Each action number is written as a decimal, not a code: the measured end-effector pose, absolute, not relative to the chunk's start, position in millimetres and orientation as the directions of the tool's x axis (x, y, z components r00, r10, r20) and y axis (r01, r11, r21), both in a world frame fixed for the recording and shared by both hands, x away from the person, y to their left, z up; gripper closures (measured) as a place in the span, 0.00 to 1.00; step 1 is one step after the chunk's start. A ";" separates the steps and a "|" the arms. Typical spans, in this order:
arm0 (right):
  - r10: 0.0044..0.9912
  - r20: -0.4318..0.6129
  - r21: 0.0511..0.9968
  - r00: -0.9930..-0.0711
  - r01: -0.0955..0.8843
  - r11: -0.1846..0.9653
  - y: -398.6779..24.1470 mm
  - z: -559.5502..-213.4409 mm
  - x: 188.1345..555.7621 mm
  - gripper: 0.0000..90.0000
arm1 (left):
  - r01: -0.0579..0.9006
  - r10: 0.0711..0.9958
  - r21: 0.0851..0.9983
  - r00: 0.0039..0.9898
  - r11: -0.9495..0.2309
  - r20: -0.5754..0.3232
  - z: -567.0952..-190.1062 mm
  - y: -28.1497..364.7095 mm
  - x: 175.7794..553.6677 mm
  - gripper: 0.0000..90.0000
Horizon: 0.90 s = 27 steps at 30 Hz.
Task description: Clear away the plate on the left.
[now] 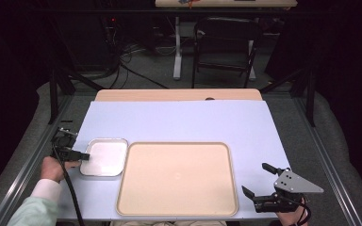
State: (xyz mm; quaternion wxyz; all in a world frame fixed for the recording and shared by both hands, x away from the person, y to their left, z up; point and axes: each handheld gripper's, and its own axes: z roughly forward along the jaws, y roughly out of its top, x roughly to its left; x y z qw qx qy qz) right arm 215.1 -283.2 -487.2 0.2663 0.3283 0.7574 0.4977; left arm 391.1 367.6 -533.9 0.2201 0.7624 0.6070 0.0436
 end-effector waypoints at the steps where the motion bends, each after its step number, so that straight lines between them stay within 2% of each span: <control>1: 0.763 -0.077 0.929 -0.642 0.231 0.289 -283.2 -487.1 214.9 0.03 | 0.905 0.945 0.396 0.255 -0.158 -0.205 -534.3 368.3 390.2 0.88; 17: 0.761 -0.074 0.928 -0.644 0.235 0.289 -282.8 -487.3 215.1 0.03 | 0.898 0.945 0.412 0.254 -0.152 -0.205 -536.4 370.4 387.9 0.89; 27: 0.764 -0.073 0.927 -0.642 0.238 0.289 -282.5 -487.5 214.7 0.03 | 0.887 0.936 0.453 0.229 -0.088 -0.267 -540.1 376.5 382.9 0.92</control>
